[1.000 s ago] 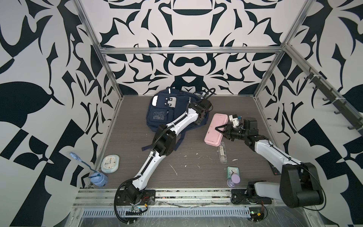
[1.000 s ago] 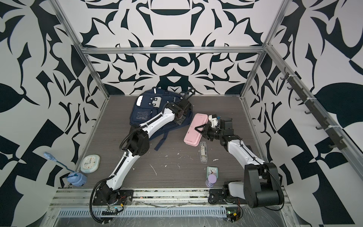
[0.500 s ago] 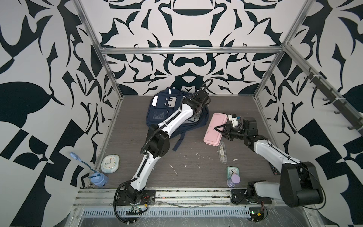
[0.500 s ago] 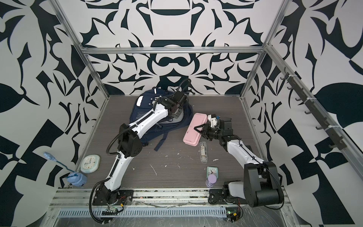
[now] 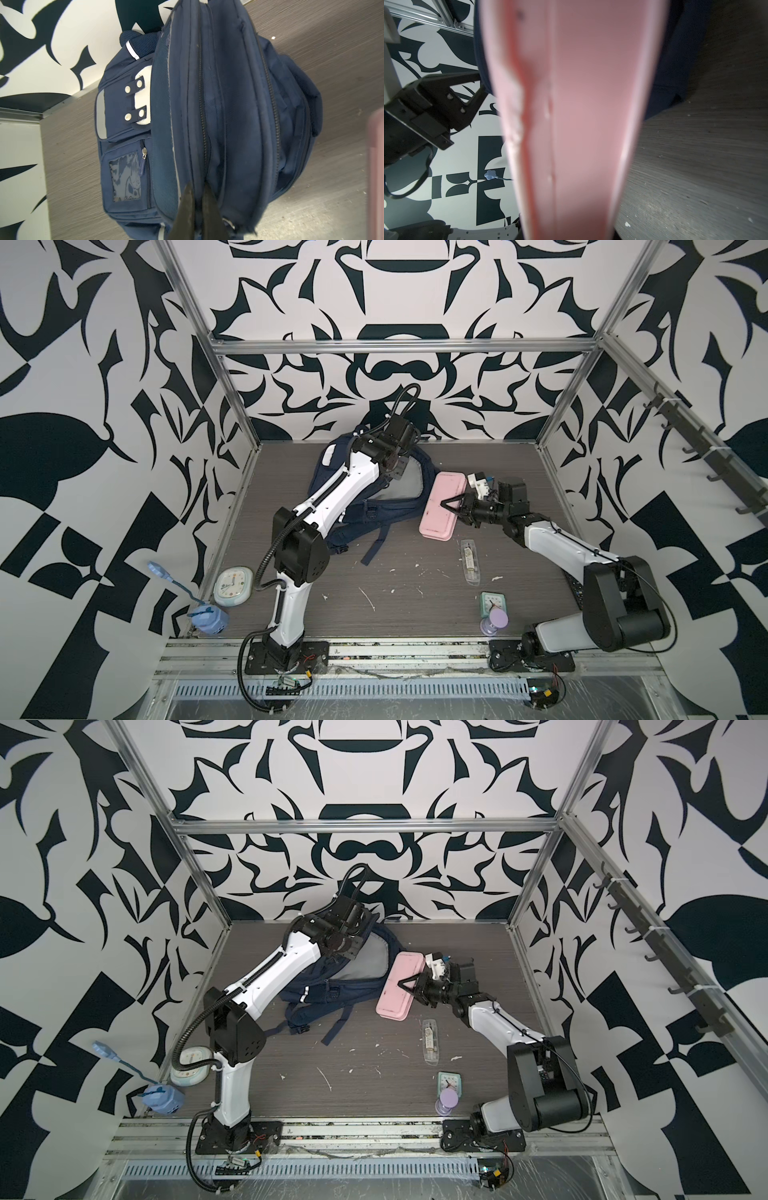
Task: Pack books, pencil case, and school supplies into a backpack
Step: Open the student bag at the top-center of the table, then place the pencil case in the student bag.
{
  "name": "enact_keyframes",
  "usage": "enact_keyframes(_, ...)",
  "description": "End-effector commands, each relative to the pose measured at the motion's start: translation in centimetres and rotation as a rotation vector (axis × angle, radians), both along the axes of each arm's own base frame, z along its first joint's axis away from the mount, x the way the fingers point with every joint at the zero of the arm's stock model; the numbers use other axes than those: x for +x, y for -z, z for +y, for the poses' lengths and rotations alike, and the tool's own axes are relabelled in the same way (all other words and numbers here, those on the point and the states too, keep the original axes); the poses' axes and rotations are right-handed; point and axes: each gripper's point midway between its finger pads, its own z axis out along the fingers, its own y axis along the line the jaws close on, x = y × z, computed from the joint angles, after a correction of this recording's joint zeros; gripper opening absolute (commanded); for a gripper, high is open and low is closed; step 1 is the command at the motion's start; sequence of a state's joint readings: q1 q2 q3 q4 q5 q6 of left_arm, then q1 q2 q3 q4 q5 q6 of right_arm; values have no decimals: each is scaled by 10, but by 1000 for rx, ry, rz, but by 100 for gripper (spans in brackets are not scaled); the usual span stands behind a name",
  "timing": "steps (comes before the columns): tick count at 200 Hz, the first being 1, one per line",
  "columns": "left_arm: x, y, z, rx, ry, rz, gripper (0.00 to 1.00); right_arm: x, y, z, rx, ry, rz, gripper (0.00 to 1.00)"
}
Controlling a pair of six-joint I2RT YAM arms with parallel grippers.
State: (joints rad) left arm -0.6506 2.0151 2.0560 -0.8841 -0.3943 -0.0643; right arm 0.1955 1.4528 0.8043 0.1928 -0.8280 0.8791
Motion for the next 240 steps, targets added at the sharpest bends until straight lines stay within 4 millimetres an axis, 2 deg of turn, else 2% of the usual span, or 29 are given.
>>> enact_keyframes(1,-4,-44,1,-132,-10,-105,0,21,-38,12,43,-6,-124,28)
enact_keyframes(34,-15,-48,9,-201,-15,-83,0,40,-41,31,64,-14,-129,27)
enact_keyframes(93,-28,-56,20,-271,-13,-62,0,82,-28,68,149,-28,-95,27)
enact_keyframes(128,-35,-59,26,-291,-19,-57,0,101,-19,99,163,-61,-78,27)
enact_keyframes(155,-40,-58,28,-309,-20,-45,0,112,-15,126,175,-91,-71,27)
enact_keyframes(191,-45,-54,28,-327,-20,-24,0,127,-11,149,178,-107,-66,28)
enact_keyframes(240,-48,-56,26,-353,-17,-19,0,135,11,182,163,-141,-29,28)
